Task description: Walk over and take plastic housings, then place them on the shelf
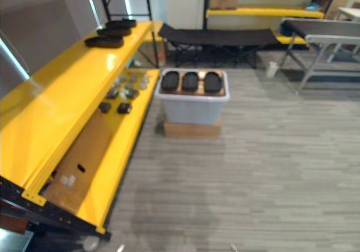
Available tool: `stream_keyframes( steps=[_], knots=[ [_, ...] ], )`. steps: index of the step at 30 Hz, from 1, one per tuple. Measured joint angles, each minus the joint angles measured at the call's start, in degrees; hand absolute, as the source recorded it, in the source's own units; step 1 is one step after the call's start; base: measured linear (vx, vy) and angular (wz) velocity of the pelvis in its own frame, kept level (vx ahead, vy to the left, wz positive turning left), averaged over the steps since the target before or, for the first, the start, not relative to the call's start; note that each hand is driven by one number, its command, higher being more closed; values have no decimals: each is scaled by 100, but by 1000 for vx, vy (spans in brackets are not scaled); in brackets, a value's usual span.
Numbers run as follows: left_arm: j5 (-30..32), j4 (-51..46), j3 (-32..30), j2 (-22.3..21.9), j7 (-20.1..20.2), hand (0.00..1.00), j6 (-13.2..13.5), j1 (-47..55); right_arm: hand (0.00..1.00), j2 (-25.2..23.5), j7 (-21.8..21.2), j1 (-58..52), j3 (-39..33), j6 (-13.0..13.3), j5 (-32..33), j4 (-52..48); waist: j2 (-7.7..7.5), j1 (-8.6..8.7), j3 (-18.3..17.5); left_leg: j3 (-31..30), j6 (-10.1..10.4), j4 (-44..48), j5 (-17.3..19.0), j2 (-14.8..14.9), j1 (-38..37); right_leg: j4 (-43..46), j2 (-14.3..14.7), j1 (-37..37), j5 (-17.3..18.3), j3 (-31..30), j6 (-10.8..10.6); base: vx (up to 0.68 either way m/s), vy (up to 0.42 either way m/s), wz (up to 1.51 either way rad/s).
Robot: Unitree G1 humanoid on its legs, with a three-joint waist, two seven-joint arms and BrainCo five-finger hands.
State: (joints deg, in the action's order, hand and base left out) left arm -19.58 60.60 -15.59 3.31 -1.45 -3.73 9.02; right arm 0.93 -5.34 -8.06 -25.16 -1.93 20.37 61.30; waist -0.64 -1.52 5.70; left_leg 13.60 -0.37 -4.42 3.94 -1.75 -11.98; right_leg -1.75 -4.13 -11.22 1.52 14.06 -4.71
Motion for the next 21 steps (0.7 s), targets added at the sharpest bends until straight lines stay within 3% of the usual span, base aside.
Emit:
stream_keyframes(
  steps=[4,11,15,18,21],
  knots=[
    [45,-105,6,-1,40,0,11,-11,0,-1,43,47,3,208,-190,-40,-27,-9,74,69,-5,-8,-3,-25,9,5,-23,30,18,-10,18,-40,-5,-7],
    [-26,-150,118,-14,232,0,-15,-185,0,92,36,80,205,191,-269,-117,35,-16,278,88,-80,-14,-49,-85,224,206,-96,377,85,-18,22,-41,0,-2],
    [-265,-239,124,13,189,0,-2,-264,0,92,40,268,351,192,-258,-141,-21,-17,440,87,-97,-7,-59,-96,345,256,-105,520,86,-26,24,3,-2,1],
    [-275,-346,249,17,22,0,335,-458,0,92,70,493,448,233,-107,-221,-145,-57,746,44,-97,100,-57,-107,427,308,-126,543,96,-14,38,7,-7,7],
    [-273,-451,334,-68,-220,0,676,-524,0,92,164,499,462,378,108,-250,-172,-75,791,-32,-105,142,-49,-120,519,369,-148,621,119,-2,61,13,-2,9]
  ],
)
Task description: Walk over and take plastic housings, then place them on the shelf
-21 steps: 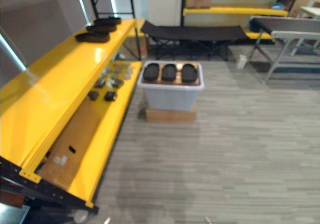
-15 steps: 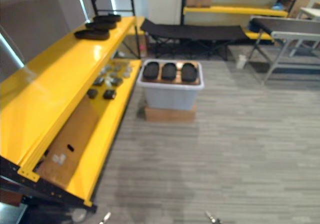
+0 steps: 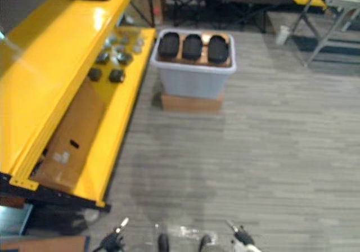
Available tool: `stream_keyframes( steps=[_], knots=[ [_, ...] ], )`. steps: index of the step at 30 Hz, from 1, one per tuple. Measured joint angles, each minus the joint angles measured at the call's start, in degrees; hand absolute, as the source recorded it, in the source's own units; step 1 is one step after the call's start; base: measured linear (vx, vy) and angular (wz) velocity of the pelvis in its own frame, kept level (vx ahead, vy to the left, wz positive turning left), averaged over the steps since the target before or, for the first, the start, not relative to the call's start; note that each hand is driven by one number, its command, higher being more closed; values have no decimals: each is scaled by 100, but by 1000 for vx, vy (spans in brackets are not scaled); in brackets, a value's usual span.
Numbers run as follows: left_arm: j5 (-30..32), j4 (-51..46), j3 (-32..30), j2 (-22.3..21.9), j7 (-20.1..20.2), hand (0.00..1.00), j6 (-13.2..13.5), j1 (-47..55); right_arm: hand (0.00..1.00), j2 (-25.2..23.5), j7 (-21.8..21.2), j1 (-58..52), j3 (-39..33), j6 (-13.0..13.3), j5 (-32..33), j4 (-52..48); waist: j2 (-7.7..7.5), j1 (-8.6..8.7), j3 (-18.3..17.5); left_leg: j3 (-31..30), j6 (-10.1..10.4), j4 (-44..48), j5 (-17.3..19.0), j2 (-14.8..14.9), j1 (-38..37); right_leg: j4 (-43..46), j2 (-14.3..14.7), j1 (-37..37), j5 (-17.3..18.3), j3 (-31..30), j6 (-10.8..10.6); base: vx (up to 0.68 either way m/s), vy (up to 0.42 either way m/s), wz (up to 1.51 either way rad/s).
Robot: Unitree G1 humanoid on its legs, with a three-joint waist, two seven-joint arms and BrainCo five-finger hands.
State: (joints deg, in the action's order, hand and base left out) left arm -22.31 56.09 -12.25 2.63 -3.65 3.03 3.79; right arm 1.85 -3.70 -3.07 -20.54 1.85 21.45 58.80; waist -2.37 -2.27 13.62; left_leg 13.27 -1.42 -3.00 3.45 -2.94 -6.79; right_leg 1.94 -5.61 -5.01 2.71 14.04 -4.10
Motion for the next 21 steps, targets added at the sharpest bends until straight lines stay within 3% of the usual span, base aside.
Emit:
stream_keyframes(
  steps=[3,4,12,21],
  knots=[
    [31,-135,0,-117,-501,0,527,-49,0,5,16,-4,53,97,39,-76,28,-11,99,-25,-28,279,118,8,203,98,-36,105,21,0,19,10,3,5],
    [25,-147,-3,-118,-537,0,554,-47,0,-4,20,-13,80,115,45,-76,44,-12,111,-26,-36,319,146,9,207,110,-37,99,28,-3,25,0,0,0],
    [10,-146,0,-133,-463,0,413,-1,0,-50,118,-61,330,247,151,-78,30,-24,120,-67,-43,351,162,12,208,276,-56,153,129,-3,16,-7,-1,0],
    [-24,-75,-234,-149,-271,0,152,94,0,-143,11,-241,367,53,76,-96,29,-73,119,-107,-52,314,155,-7,134,234,-63,61,128,30,16,6,1,2]
  ],
)
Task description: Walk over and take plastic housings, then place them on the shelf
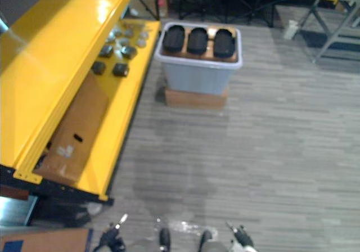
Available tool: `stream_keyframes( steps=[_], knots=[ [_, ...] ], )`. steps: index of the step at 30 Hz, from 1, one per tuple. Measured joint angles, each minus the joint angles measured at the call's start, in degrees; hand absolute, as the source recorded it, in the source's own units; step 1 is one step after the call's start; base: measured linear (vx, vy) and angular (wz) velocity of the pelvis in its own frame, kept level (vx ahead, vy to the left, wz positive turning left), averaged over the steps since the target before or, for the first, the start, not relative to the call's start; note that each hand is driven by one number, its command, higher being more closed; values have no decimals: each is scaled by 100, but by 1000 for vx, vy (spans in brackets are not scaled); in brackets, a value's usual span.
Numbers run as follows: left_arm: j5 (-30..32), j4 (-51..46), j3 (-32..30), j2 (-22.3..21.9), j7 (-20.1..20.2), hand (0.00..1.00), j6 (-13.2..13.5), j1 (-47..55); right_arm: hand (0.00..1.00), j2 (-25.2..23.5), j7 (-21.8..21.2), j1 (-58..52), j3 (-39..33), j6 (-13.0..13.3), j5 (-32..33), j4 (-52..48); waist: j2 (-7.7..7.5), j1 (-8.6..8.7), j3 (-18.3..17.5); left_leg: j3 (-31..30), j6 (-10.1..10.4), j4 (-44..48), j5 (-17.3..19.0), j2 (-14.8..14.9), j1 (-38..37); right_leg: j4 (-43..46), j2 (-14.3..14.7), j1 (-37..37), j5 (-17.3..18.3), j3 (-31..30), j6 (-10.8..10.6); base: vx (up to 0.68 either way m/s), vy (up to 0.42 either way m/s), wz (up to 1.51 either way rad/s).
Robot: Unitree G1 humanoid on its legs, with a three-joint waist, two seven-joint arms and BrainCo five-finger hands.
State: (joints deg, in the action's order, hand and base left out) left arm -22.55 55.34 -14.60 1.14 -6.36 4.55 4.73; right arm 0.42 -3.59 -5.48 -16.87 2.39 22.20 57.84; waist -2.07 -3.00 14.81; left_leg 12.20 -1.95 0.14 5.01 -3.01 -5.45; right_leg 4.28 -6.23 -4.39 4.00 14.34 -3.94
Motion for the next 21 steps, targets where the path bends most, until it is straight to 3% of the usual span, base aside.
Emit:
stream_keyframes(
  steps=[5,8,9,11,13,15,18,21],
  knots=[
    [-13,50,-65,-24,134,0,35,-12,0,5,-250,-2,-46,-256,6,-34,-41,-14,2,30,-6,107,65,10,-63,19,-15,-105,0,-2,0,0,0,0],
    [-10,59,-67,7,264,0,32,-29,0,-7,-389,-44,-112,-397,8,-82,-54,-27,8,47,-95,548,399,47,-63,375,-89,-155,146,-17,-72,-22,24,-3],
    [9,92,-34,6,277,0,26,-41,0,19,-404,-62,-116,-415,12,-84,-15,-3,17,19,-226,783,646,106,-40,946,-136,-19,271,-31,-193,-78,76,9],
    [59,136,31,39,280,0,18,-18,0,76,-407,-80,-116,-468,63,-121,85,62,-10,-41,-283,1088,833,291,-56,2208,-156,462,182,-57,-241,-67,92,16],
    [59,133,75,133,274,0,12,-26,0,53,-403,-76,-109,-515,75,-116,-15,31,-23,-56,-304,1247,965,486,-57,3029,-163,1034,363,-137,-84,-12,54,6],
    [60,129,76,183,274,0,-59,-37,0,41,-419,-71,-151,-523,158,-119,-37,24,-7,-61,-230,1283,1007,665,-28,2808,-99,1304,445,-166,-117,76,16,-5],
    [70,123,24,101,271,0,-220,-135,0,26,-519,-86,-415,-566,172,-120,20,42,-18,-102,49,1852,1323,974,246,1726,-2,1578,381,-208,-219,175,-32,-8],
    [75,110,-67,47,259,0,-219,-262,0,31,-624,-182,-665,-682,53,-121,26,46,-19,-106,343,2337,1725,1084,215,1065,2,1620,101,-176,-99,267,-137,2]
  ],
)
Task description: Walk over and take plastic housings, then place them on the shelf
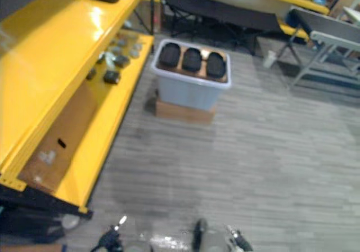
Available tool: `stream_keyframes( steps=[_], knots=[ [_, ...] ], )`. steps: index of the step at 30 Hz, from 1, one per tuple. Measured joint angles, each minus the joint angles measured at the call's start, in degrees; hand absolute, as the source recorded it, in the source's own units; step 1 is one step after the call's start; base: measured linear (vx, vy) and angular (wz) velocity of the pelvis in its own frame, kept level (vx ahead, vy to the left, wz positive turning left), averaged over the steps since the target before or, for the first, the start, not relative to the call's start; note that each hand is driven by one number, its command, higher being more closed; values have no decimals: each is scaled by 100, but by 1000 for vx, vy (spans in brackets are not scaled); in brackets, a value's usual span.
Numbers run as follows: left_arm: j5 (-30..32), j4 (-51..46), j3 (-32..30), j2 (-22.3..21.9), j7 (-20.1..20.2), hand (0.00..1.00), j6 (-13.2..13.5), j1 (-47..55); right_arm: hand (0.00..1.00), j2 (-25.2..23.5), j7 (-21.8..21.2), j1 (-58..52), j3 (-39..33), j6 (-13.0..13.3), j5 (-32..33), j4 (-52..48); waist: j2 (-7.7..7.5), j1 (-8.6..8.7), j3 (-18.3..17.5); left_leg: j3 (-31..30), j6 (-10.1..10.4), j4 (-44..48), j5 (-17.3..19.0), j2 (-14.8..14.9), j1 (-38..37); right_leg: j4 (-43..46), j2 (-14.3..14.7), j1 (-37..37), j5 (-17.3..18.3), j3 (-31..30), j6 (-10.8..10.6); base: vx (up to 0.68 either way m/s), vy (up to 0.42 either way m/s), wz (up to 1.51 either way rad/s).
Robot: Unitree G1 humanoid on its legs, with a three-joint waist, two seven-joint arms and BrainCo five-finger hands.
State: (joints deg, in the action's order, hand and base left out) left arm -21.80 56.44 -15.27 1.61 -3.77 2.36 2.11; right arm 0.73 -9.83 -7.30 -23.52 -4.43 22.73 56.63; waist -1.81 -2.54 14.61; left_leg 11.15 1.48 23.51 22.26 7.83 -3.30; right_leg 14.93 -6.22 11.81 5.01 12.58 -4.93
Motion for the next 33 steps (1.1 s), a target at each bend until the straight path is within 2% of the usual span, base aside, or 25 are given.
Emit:
stream_keyframes(
  steps=[2,3,4,5,6,7,8,9,10,11,12,14,15,17,18,19,20,21,22,23,25,26,29,32,33],
  knots=[
    [-21,-4,14,-27,-49,0,8,-113,0,-8,-17,-205,-4,-113,-157,30,-6,19,-3,-125,307,148,233,60,-162,-42,34,-126,-258,18,84,374,-290,35],
    [-32,-7,27,-38,-72,0,8,-142,0,-19,-17,-301,-5,-130,-161,37,-16,25,-9,-150,357,140,283,67,-221,-8,33,-186,-273,24,85,365,-337,48],
    [-92,-19,26,-126,-150,0,6,-163,0,-8,-22,-404,-42,-200,-170,56,80,44,-39,-207,443,74,432,167,-377,292,64,-164,-508,68,197,313,-278,35],
    [-113,-20,16,-224,-198,0,-2,-157,0,75,-7,-412,-75,-220,-177,76,257,59,-41,-239,494,53,477,333,-449,517,161,-155,-310,177,263,392,-307,36],
    [-312,-24,-9,-335,-248,0,-8,-93,0,139,1,-428,-105,-211,-230,118,349,104,-127,-253,599,344,371,466,-382,813,240,-112,110,294,318,474,-378,30],
    [-440,-119,-126,-390,-259,0,-21,-93,0,178,32,-392,-114,-198,-230,183,408,150,-132,-274,496,1054,101,604,-22,1032,238,-92,357,386,427,469,-384,27],
    [-497,-135,-218,-429,-275,0,-33,-94,0,194,74,-384,-114,-177,-234,187,447,165,-136,-260,457,1441,-85,686,156,1067,256,-135,445,409,478,465,-411,22],
    [-540,-129,-284,-457,-284,0,-76,-70,0,236,137,-370,-116,-66,-321,170,501,187,-126,-254,435,2344,-420,954,585,969,350,-343,574,443,556,403,-315,15],
    [-540,-136,-367,-455,-265,0,-152,-43,0,272,213,-335,-110,23,-428,185,553,182,-109,-210,453,2966,-409,1099,858,731,457,-714,619,477,608,414,-292,13],
    [-547,-154,-427,-452,-254,0,-163,-26,0,269,251,-277,-104,86,-460,189,554,157,-102,-213,453,3131,-408,1093,969,590,488,-907,632,486,629,408,-240,-1],
    [-545,-232,-441,-419,-228,0,-170,28,0,257,267,-177,-91,229,-549,191,517,121,-76,-207,452,3142,-407,937,1185,320,497,-1228,645,481,651,377,-182,-6],
    [-544,-367,-444,-416,-163,0,-159,105,0,383,288,-8,7,415,-704,168,498,26,-59,-87,432,2552,-399,595,1560,-18,471,-1568,671,419,697,349,-116,-20],
    [-539,-434,-484,-418,-133,0,-159,181,0,423,298,194,32,462,-800,101,441,-46,-1,84,416,1883,-407,341,1744,-153,433,-1738,678,320,705,341,-23,-44],
    [-569,-542,-556,-434,-41,0,-162,338,0,475,349,431,132,530,-805,-96,354,-190,95,327,356,861,-674,38,1973,-302,362,-2049,738,182,625,384,18,-43],
    [-522,-614,-632,-421,0,0,-165,410,0,509,351,521,290,584,-817,-251,329,-287,115,382,352,327,-948,-85,2102,-345,328,-2240,840,126,531,454,110,-28],
    [-485,-624,-648,-415,35,0,-161,473,0,549,350,589,451,591,-863,-360,328,-322,114,383,316,-103,-1208,-142,2151,-355,333,-2439,986,92,403,391,142,-26],
    [-460,-620,-648,-407,56,0,-157,533,0,564,351,624,529,590,-890,-396,328,-336,113,391,292,-247,-1309,-135,2136,-350,335,-2531,1103,60,345,401,181,-32],
    [-447,-578,-648,-374,90,0,-160,636,0,556,351,660,616,588,-889,-444,281,-385,93,364,70,-117,-1668,-129,2111,-286,312,-2651,1271,-51,307,344,217,-45],
    [-419,-569,-653,-287,178,0,-163,699,0,512,350,711,691,581,-890,-469,169,-465,9,406,-196,180,-1821,-163,2154,-249,231,-2738,1466,-198,309,369,231,-45],
    [-397,-567,-627,-197,235,0,-162,694,0,461,352,693,697,573,-890,-443,-19,-511,3,477,-483,396,-1621,-224,2180,-149,146,-2789,1536,-254,341,500,260,-25],
    [-81,-561,-595,12,257,0,-139,602,0,404,338,699,744,547,-888,-419,-245,-548,-19,495,-611,670,-1256,-321,2237,500,-8,-2507,1475,-363,279,603,272,4],
    [39,-448,-587,81,241,0,-104,440,0,377,307,742,742,482,-888,-170,-302,-547,-15,444,-732,797,-1052,-344,2099,1386,-115,-2205,1228,-325,12,574,278,16],
    [44,-328,-407,243,209,0,6,287,0,355,199,753,798,362,-872,187,-291,-539,-7,388,-724,597,-912,-352,1619,1513,-131,-2144,1370,-99,2,381,169,12],
    [54,-343,-320,371,205,0,249,12,0,305,118,748,900,307,-767,425,-205,-423,35,390,-649,25,-909,-278,1012,1051,-76,-1625,1350,160,-23,302,64,-2],
    [27,-346,-203,413,172,0,332,-124,0,306,118,715,887,307,-775,488,-153,-410,46,387,-558,-44,-850,-215,915,848,-89,-1317,1271,157,-91,215,3,-6]
  ],
)
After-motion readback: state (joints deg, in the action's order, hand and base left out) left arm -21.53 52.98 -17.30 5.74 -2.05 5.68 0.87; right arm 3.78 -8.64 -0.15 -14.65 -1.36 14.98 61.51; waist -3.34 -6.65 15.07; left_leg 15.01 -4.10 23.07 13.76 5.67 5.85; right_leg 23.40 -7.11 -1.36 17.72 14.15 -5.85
